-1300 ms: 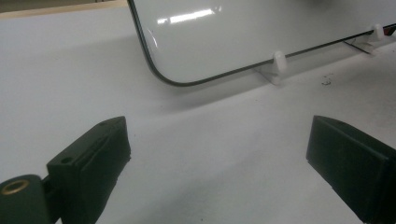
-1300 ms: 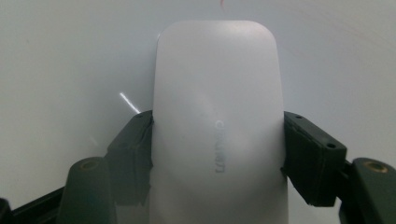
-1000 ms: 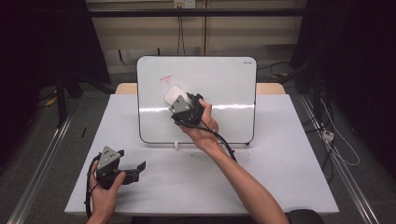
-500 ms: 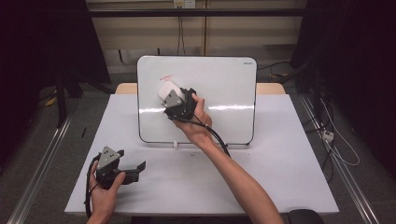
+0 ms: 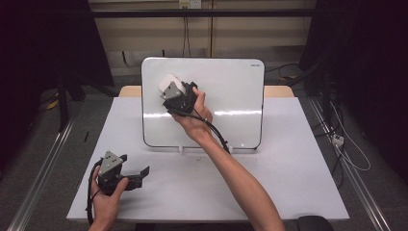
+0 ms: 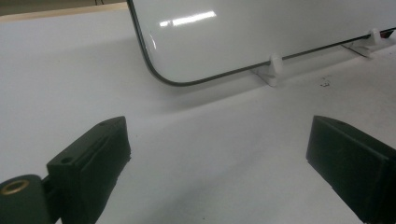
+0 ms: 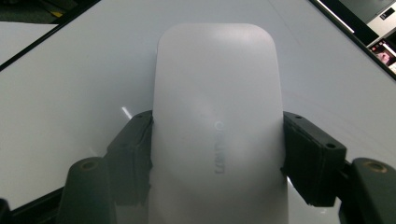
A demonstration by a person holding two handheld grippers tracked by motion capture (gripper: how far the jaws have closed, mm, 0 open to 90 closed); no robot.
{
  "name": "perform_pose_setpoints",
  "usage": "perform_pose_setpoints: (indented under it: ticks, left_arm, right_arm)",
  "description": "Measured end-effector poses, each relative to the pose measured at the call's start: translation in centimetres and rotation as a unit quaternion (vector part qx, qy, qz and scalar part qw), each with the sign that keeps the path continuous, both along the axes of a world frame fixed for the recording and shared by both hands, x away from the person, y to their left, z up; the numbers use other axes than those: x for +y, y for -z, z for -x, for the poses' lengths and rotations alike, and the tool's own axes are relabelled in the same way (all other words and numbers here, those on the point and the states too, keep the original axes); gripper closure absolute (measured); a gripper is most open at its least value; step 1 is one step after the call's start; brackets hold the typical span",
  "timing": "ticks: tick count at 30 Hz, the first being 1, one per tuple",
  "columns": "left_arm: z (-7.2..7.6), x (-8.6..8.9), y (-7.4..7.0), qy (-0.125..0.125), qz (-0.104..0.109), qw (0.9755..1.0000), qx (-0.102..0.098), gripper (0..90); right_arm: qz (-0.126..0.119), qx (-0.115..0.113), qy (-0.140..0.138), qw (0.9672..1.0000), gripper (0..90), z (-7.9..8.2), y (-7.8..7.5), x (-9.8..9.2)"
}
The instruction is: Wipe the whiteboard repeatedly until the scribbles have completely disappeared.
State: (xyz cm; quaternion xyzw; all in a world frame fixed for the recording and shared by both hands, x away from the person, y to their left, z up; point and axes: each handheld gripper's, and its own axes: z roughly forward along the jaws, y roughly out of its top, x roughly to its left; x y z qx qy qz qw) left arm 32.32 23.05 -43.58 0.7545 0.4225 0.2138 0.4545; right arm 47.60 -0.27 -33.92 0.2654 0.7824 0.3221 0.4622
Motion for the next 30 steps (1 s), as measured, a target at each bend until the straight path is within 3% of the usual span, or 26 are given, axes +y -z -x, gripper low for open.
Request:
perform_pose_setpoints:
  ticks: [7, 14, 20, 26, 29, 30]
  left_arm:
    - [0.0, 0.0, 0.0, 0.0, 0.0, 1.0, 0.0, 6.1]
    - [0.1, 0.2, 0.0, -0.002, 0.0, 1.0, -0.001, 6.1]
    - [0.2, 0.4, -0.1, -0.004, 0.001, 1.0, -0.003, 6.1]
    - [0.3, 0.3, -0.1, -0.006, 0.001, 1.0, -0.005, 6.1]
    - [0.3, 0.4, -0.1, -0.006, 0.001, 1.0, -0.004, 6.1]
    - [0.2, 0.4, -0.1, -0.007, 0.002, 1.0, -0.003, 6.1]
  right_arm:
    - [-0.006, -0.002, 0.011, 0.9999, 31.8, -0.3, -0.4, 0.0]
    - [-0.022, -0.01, 0.04, 0.9989, 31.9, -0.6, -1.2, -0.7]
    - [-0.045, -0.007, 0.082, 0.9956, 31.9, -1.0, -2.2, -3.8]
    - [-0.064, -0.007, 0.104, 0.9925, 31.9, -1.1, -2.6, -6.1]
    - [-0.073, -0.008, 0.117, 0.9904, 31.9, -1.1, -2.8, -7.6]
    - [-0.084, -0.008, 0.128, 0.9883, 31.9, -1.1, -3.0, -8.8]
